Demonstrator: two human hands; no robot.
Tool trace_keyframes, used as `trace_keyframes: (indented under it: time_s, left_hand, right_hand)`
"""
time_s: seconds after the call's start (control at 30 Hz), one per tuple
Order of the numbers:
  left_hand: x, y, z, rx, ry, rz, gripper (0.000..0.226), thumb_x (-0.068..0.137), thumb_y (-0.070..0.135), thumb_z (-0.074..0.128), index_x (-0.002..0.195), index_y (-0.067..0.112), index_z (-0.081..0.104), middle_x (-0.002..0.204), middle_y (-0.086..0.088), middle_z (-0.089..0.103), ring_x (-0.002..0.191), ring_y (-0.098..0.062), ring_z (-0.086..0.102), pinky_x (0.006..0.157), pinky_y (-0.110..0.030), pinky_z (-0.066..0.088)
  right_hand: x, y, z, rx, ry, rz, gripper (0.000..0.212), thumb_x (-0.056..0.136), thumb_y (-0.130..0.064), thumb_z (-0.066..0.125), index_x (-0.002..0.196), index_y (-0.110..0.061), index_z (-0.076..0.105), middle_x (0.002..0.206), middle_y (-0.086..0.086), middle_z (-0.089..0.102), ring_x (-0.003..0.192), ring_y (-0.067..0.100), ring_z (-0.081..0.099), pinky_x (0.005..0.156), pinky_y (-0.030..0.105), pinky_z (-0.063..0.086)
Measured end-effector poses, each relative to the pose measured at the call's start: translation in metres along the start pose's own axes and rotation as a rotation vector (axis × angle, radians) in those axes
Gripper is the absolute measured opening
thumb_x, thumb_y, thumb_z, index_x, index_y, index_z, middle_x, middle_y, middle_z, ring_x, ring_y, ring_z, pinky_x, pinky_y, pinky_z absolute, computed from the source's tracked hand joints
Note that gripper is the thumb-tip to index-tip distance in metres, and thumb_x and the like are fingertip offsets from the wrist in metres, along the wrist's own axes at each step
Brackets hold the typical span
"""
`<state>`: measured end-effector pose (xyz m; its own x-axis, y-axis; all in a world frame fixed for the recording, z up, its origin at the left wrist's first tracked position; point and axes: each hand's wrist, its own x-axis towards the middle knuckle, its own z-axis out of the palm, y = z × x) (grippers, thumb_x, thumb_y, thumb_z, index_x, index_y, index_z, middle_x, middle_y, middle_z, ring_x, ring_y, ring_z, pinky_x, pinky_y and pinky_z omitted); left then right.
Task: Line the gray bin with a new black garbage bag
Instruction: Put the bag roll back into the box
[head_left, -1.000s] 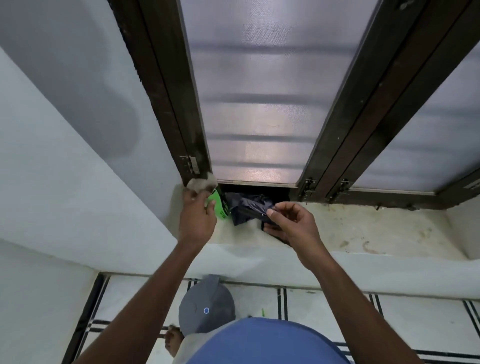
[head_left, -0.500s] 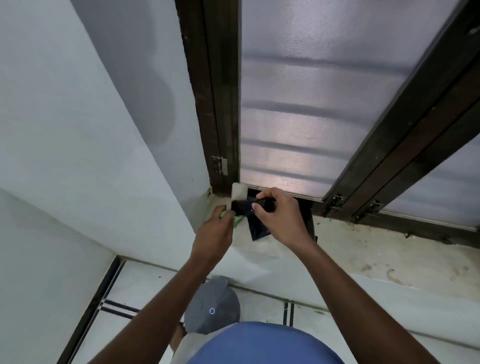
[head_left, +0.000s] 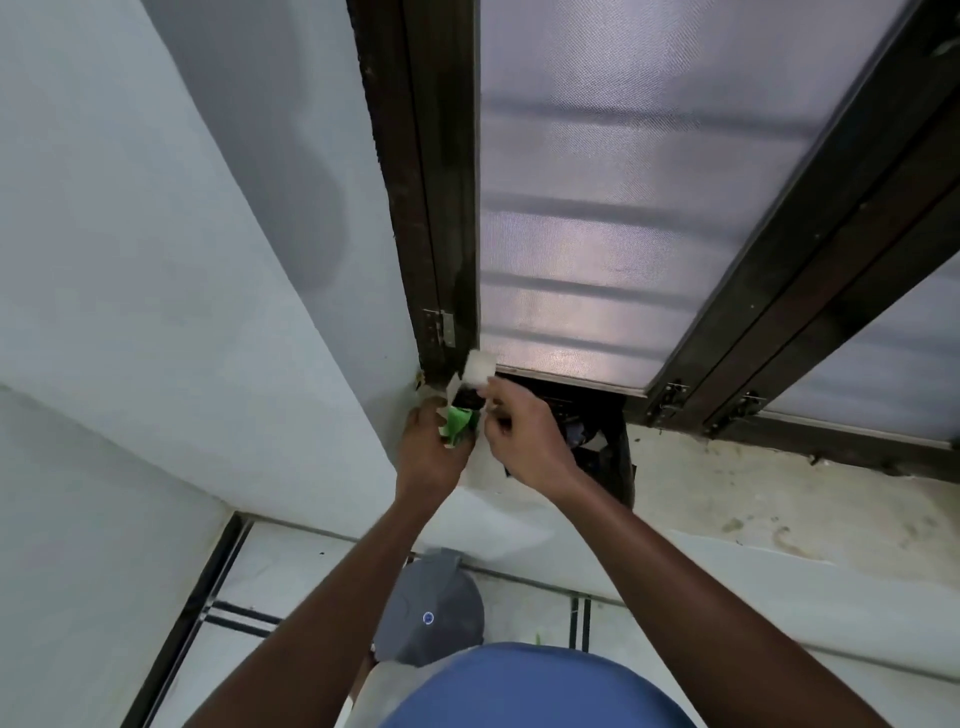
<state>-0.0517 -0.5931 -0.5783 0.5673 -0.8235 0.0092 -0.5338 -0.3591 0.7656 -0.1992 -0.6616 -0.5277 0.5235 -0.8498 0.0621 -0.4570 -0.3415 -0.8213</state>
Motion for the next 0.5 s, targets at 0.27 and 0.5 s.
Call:
trace_keyframes:
  time_s: [0.27, 0.5]
  left_hand:
    - [0.002, -0.007, 0.002, -0.155, 0.013, -0.013, 0.027, 0.090, 0.033, 0.082, 0.111, 0.021, 0.070, 0.110, 0.004, 0.072, 0.098, -0.021, 0.075, 0.088, -0.043, 0.064]
    - [0.010, -0.003, -0.013, -0.082, -0.099, 0.285, 0.040, 0.103, 0.013, 0.065, 0.139, 0.029, 0.056, 0.133, 0.003, 0.067, 0.118, -0.013, 0.067, 0.087, -0.028, 0.062]
  right_hand:
    - [0.002, 0.017, 0.019, 0.249, 0.033, 0.356, 0.070, 0.100, -0.029, 0.080, 0.159, -0.021, 0.044, 0.152, -0.002, 0.063, 0.116, 0.015, 0.071, 0.104, 0.039, 0.060]
    - [-0.006, 0.025, 0.020, 0.153, -0.048, 0.174, 0.055, 0.100, -0.038, 0.075, 0.152, -0.044, 0.056, 0.131, -0.006, 0.059, 0.094, 0.012, 0.074, 0.087, 0.037, 0.065]
